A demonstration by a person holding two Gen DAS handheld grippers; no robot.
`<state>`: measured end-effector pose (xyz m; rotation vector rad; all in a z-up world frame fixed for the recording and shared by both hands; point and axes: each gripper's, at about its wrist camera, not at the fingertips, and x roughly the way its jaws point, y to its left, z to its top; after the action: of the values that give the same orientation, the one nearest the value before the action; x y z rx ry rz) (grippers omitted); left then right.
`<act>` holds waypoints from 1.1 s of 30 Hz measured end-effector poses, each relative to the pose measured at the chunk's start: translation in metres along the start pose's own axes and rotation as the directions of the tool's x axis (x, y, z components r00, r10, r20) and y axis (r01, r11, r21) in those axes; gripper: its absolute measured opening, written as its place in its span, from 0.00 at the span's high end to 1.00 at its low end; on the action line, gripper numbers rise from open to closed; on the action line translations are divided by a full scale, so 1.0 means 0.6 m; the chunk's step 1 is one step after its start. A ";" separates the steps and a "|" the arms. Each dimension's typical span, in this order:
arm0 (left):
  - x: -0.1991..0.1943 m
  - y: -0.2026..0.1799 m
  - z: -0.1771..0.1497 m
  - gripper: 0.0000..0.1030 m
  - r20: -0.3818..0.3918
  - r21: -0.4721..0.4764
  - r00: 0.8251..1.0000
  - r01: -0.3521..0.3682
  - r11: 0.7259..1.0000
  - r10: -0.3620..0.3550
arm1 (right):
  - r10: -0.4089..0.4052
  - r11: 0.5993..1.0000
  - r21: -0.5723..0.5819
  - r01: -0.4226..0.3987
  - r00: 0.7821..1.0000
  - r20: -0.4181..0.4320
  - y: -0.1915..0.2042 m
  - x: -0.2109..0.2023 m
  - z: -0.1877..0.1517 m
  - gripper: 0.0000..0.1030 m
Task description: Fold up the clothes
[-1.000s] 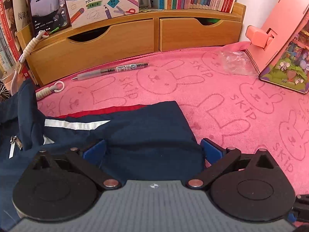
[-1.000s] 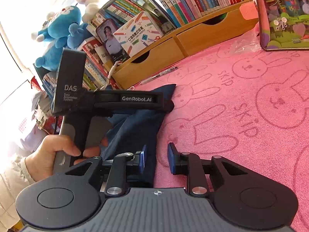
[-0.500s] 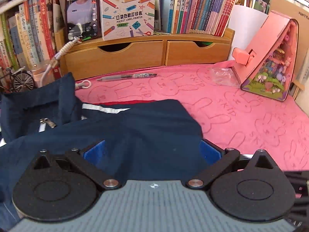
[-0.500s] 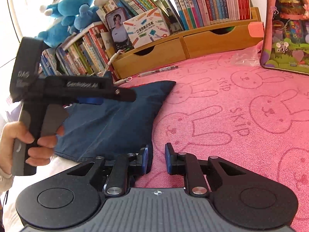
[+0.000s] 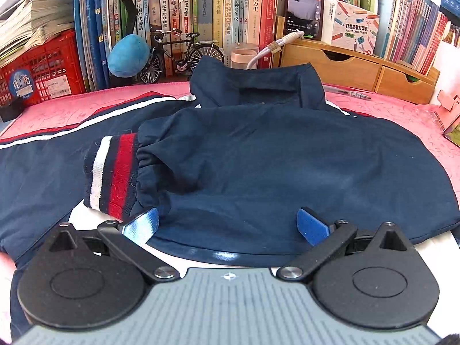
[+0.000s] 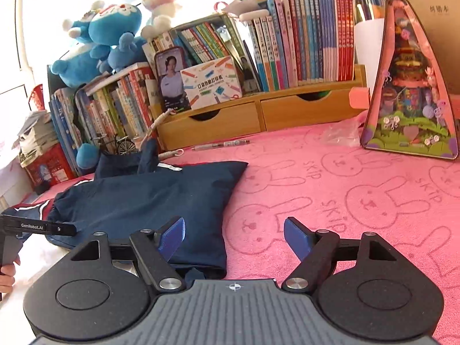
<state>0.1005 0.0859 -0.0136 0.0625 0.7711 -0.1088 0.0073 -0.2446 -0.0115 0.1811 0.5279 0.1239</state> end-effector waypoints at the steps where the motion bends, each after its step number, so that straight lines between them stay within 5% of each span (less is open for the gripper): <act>1: -0.002 -0.015 0.000 0.00 0.013 0.036 1.000 0.008 0.999 -0.009 | -0.016 0.999 -0.031 0.016 1.000 -0.002 0.014 -0.001 0.005 0.36; 9: 0.025 -0.201 0.058 0.00 0.017 0.193 0.977 0.206 0.959 -0.214 | -0.132 0.983 -0.146 0.113 0.982 -0.131 0.057 0.051 -0.042 0.43; 15: 0.128 -0.321 0.094 0.00 -0.079 0.253 0.982 0.184 0.950 -0.170 | -0.144 0.983 -0.135 0.126 0.981 -0.128 0.050 0.054 -0.048 0.39; 27: 0.227 -0.356 0.171 0.00 -0.093 0.138 0.989 0.125 0.982 -0.113 | -0.132 0.986 -0.122 0.116 0.982 -0.138 0.044 0.053 -0.043 0.31; 33: 0.168 -0.290 0.138 0.00 -0.060 0.130 0.988 0.152 0.980 -0.146 | -0.136 0.986 -0.118 0.119 0.980 -0.146 0.043 0.056 -0.043 0.20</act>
<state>0.2088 -0.1022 -0.0276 0.1355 0.8172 -0.3027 0.0207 -0.2100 -0.0446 0.0305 0.6836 0.0409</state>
